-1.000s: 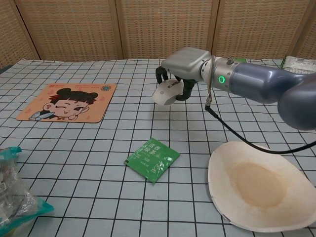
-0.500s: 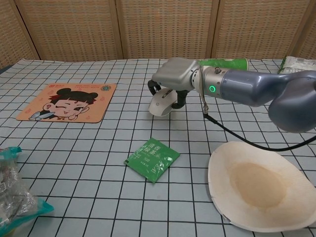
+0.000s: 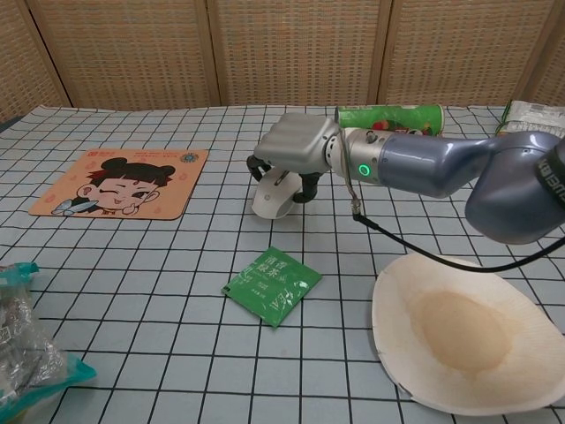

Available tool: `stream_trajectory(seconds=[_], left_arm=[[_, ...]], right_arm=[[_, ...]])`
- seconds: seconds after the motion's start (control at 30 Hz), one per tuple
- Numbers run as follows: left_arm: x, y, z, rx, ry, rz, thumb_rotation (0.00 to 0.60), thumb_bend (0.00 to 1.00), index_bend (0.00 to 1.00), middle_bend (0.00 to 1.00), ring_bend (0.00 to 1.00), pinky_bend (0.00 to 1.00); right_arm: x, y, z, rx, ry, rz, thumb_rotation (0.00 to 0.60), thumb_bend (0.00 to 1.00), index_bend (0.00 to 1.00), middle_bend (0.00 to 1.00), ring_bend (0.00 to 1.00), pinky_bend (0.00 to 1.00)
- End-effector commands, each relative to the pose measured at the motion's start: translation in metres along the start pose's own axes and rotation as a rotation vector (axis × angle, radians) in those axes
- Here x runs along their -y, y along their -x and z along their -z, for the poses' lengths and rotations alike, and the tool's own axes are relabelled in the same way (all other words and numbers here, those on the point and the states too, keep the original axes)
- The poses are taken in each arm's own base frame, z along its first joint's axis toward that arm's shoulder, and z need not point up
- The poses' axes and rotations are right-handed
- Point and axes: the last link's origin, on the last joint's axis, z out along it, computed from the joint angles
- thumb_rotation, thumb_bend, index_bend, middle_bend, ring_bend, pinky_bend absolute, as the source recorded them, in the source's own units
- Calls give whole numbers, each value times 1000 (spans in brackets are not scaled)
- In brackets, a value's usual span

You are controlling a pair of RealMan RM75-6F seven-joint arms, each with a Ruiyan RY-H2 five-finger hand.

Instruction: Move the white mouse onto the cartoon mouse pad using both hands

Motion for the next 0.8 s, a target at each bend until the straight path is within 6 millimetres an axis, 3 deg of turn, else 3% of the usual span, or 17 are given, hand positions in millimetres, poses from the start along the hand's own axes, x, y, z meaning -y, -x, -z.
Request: stream_trajectory(seconds=[0.03,0.1,0.17,0.33,0.57,0.67,0.8], left_arm=[[0,0,0,0,1,-1,600,69,0,0,0,0],[-1,0,0,1,3,-2,600,70,0,0,0,0],[-1,1,0,2,4,-3,600,70,0,0,0,0],[-3,1,1,1,9,-6,600,70,0,0,0,0],[-3,0,2,-6,12,-6,600,70,0,0,0,0],[-4,-1,3,-10,14,-6,600,70,0,0,0,0],[-5,-1,3,-17,18,-7,600,71,0,0,0,0]], right_arm=[[-1,3,1,5,9,13,600,376,633,371,320,377],[-2,5,2,16,13,9,600,291,533,245,203,249],[-3,5,3,16,16,12,600,246,451,160,137,187],[-5,2,11,-17,24,27,600,214,267,72,68,145],[-24,-4,32,-87,86,12,600,196,230,35,28,125],[-38,-7,51,-130,145,-34,600,196,231,34,28,125],[-61,-8,92,-187,259,-128,600,196,231,31,23,125]])
